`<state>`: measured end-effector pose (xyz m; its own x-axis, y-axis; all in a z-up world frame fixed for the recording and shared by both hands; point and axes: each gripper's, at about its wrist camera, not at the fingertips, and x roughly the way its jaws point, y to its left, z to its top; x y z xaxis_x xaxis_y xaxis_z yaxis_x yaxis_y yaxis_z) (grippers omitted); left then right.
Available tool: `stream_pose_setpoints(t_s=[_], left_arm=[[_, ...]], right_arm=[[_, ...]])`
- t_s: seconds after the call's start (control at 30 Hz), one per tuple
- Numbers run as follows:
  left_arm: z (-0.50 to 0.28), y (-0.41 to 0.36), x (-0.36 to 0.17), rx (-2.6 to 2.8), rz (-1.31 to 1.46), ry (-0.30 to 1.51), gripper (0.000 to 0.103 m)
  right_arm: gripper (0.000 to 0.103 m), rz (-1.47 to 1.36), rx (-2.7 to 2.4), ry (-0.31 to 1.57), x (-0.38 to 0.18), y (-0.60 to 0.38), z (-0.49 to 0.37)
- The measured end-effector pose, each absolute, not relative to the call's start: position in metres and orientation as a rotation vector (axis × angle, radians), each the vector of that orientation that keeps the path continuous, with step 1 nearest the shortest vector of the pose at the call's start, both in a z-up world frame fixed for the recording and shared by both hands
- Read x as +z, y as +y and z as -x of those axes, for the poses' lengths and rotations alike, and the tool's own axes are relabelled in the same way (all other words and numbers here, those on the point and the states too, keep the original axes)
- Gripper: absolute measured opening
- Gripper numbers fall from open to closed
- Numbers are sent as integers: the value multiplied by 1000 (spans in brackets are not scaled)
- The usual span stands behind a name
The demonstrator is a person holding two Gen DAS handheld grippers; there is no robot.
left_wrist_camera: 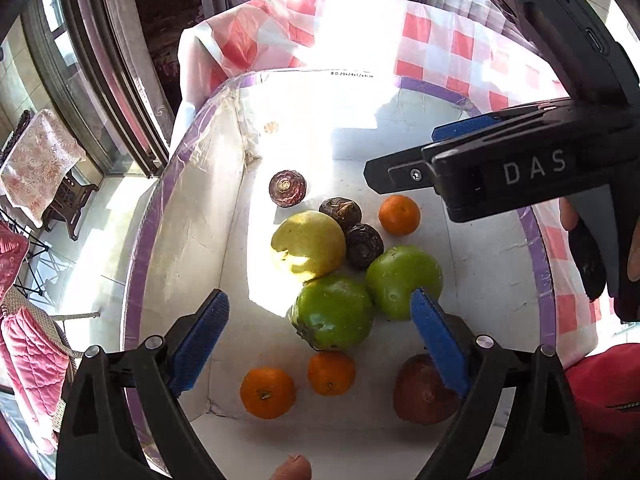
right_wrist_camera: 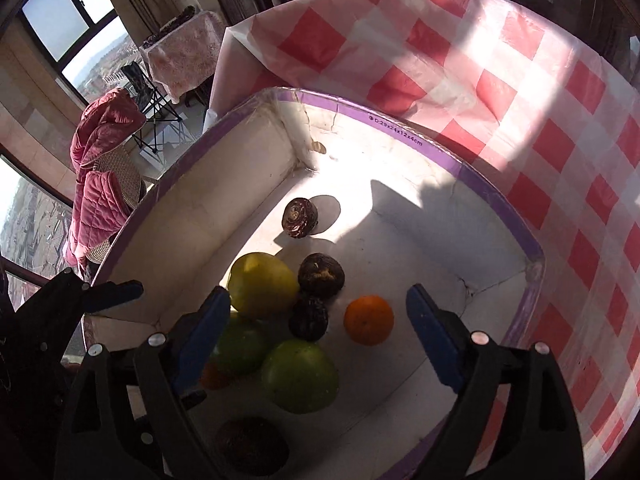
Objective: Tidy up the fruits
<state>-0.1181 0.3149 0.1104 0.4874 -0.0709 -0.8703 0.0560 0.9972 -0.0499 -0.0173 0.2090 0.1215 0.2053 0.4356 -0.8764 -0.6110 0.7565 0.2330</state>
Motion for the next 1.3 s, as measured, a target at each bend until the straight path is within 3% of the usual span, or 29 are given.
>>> stream_pose_setpoints(t_s=[0.4, 1.3], left_arm=[[100, 296, 85, -33, -57, 1192, 89], [95, 294, 79, -28, -80, 1210, 89]], right_arm=[[93, 205, 611, 1114, 135, 182, 26], [94, 246, 596, 1149, 122, 189, 27]])
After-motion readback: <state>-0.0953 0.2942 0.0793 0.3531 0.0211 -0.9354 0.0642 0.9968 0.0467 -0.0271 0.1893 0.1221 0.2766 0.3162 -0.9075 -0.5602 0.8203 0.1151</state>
